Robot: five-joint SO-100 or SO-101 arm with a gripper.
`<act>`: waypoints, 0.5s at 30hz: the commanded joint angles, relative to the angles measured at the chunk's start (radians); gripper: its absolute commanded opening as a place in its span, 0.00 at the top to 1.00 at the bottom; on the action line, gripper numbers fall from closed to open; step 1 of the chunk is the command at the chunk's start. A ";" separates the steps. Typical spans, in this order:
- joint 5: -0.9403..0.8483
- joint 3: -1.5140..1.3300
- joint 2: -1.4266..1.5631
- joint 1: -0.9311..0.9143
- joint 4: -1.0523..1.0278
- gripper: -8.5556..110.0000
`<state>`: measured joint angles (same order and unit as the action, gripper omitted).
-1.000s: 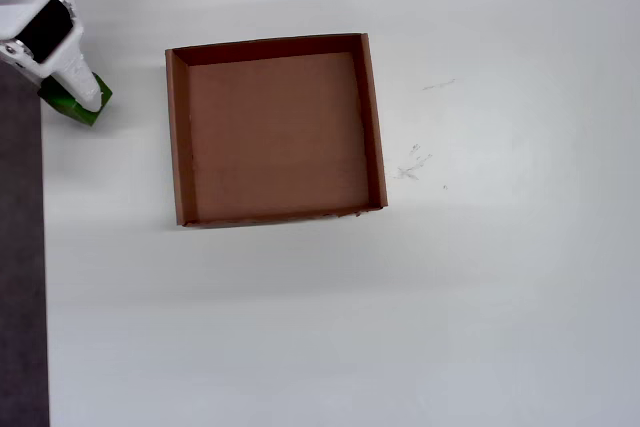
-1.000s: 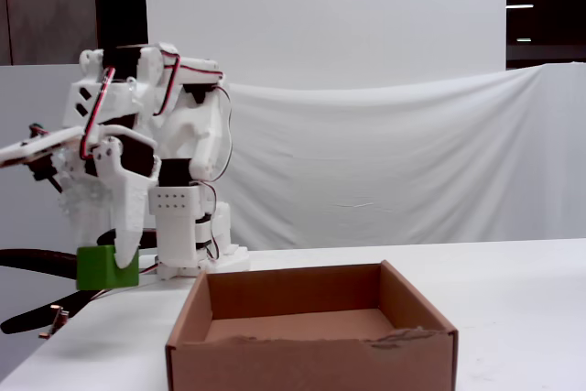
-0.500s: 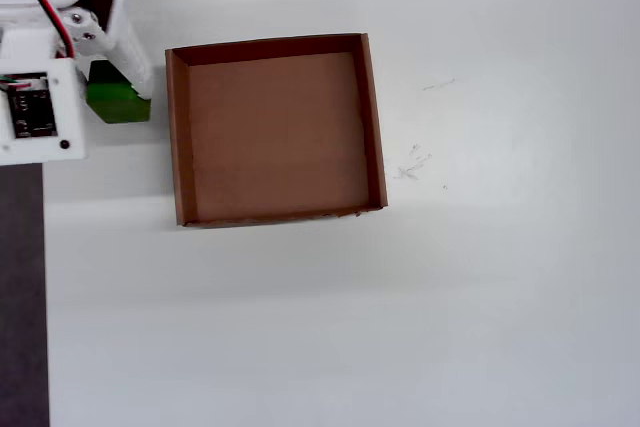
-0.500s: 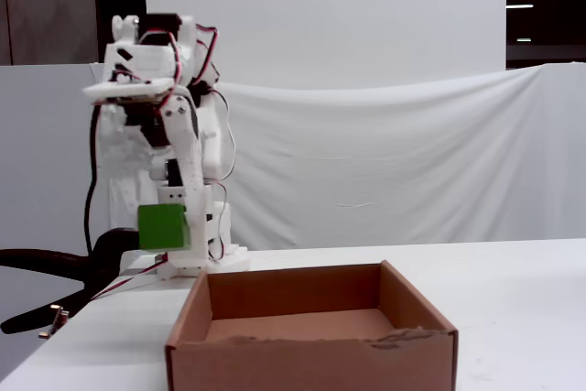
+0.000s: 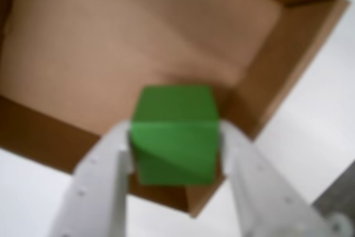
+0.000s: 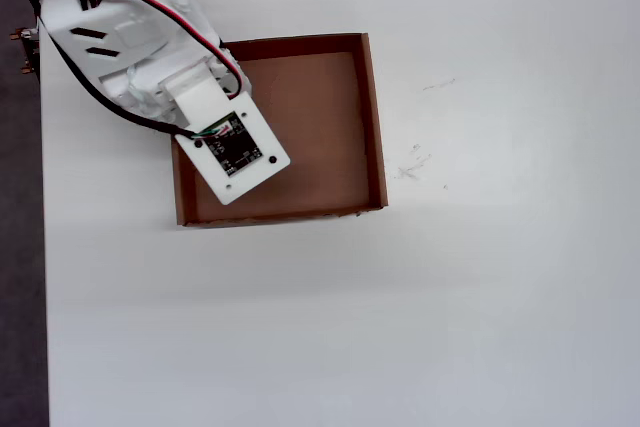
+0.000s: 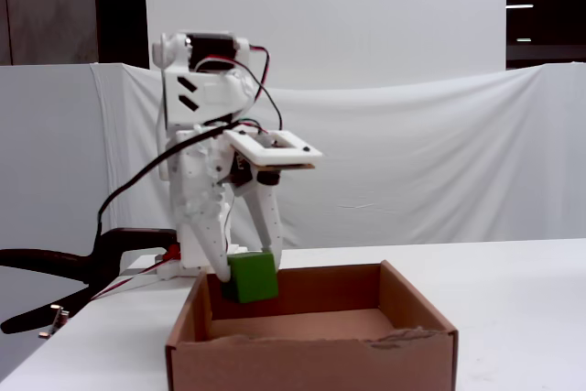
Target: Grasp a green cube and put it in a box.
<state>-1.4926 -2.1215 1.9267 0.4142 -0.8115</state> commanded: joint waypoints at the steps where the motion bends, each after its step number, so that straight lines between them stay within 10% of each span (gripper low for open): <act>1: -0.023 0.063 0.008 0.009 0.012 0.81; 15: -0.028 -0.014 -0.091 0.161 0.020 0.81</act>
<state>-1.4987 -2.1568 1.8285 0.5691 -0.7931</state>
